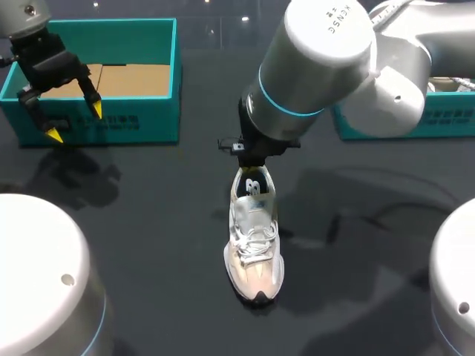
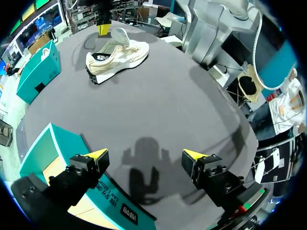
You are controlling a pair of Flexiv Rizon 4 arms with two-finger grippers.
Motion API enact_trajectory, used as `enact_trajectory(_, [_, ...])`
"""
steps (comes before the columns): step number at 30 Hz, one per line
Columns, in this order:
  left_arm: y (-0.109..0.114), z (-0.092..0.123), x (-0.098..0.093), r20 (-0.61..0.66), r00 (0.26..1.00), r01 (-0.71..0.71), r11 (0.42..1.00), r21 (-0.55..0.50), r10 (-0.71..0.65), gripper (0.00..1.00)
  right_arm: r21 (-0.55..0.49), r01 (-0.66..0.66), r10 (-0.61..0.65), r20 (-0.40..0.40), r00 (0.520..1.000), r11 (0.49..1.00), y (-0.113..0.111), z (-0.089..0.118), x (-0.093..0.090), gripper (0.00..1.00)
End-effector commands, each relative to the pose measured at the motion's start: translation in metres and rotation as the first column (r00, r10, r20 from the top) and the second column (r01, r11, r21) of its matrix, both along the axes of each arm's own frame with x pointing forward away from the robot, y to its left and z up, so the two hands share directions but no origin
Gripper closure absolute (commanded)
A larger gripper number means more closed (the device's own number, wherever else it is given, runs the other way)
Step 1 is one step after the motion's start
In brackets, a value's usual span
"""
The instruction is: Take the shoe out of the shoebox, open the shoe tongue, remove and reinsert the insole, then place the shoe into the shoebox
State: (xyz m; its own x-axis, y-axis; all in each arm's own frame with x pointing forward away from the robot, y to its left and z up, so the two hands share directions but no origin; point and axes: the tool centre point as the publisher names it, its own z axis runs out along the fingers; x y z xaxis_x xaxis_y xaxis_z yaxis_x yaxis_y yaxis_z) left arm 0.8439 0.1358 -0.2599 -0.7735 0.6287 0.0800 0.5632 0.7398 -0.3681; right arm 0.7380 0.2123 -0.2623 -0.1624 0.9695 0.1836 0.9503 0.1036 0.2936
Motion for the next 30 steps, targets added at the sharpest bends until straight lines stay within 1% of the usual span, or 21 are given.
enact_trajectory(1, [0.0,0.0,0.0,0.0,1.0,0.001,1.0,0.003,-0.001,0.0,-0.045,0.037,-0.037,-0.015,0.999,0.998,0.011,-0.013,0.006,1.0])
enact_trajectory(2, [0.0,0.0,0.0,0.0,1.0,0.001,1.0,0.003,-0.001,0.0,-0.098,0.06,-0.062,-0.018,0.998,0.993,0.014,-0.018,0.007,1.0])
enact_trajectory(4, [0.0,0.0,0.0,0.0,1.0,0.001,1.0,0.003,-0.001,0.0,-0.125,0.079,-0.081,-0.009,0.997,0.989,0.014,-0.028,0.008,1.0])
enact_trajectory(5, [0.0,0.0,0.0,0.0,1.0,0.001,1.0,0.003,-0.001,0.0,-0.186,0.107,-0.111,-0.008,0.994,0.977,0.014,-0.035,0.009,1.0])
enact_trajectory(6, [0.0,0.0,0.0,0.0,1.0,0.001,1.0,0.003,-0.001,0.0,-0.203,0.148,-0.154,-0.016,0.988,0.968,0.011,-0.042,0.01,1.0])
enact_trajectory(7, [0.0,0.0,0.0,0.0,1.0,0.001,1.0,0.003,-0.001,0.0,-0.206,0.171,-0.176,-0.007,0.984,0.964,0.007,-0.047,0.01,1.0])
enact_trajectory(17, [0.0,0.0,0.0,0.0,1.0,0.001,1.0,0.003,-0.001,0.0,-0.206,0.171,-0.176,-0.007,0.984,0.964,0.007,-0.047,0.01,1.0])
enact_trajectory(19, [0.0,0.0,0.0,0.0,1.0,0.001,1.0,0.003,-0.001,0.0,-0.261,0.173,-0.184,-0.017,0.983,0.95,0.009,-0.056,0.015,1.0])
enact_trajectory(21, [0.0,0.0,0.0,0.0,1.0,0.001,1.0,0.003,-0.001,0.0,-0.251,0.153,-0.16,-0.009,0.987,0.956,0.007,-0.065,0.017,1.0])
enact_trajectory(25, [0.0,0.0,0.0,0.0,1.0,0.001,1.0,0.003,-0.001,0.0,-0.302,0.163,-0.17,0.004,0.985,0.939,0.004,-0.078,0.02,1.0])
enact_trajectory(30, [0.0,0.0,0.0,0.0,1.0,0.001,1.0,0.003,-0.001,0.0,-0.355,0.174,-0.17,0.044,0.985,0.918,-0.001,-0.088,0.022,1.0])
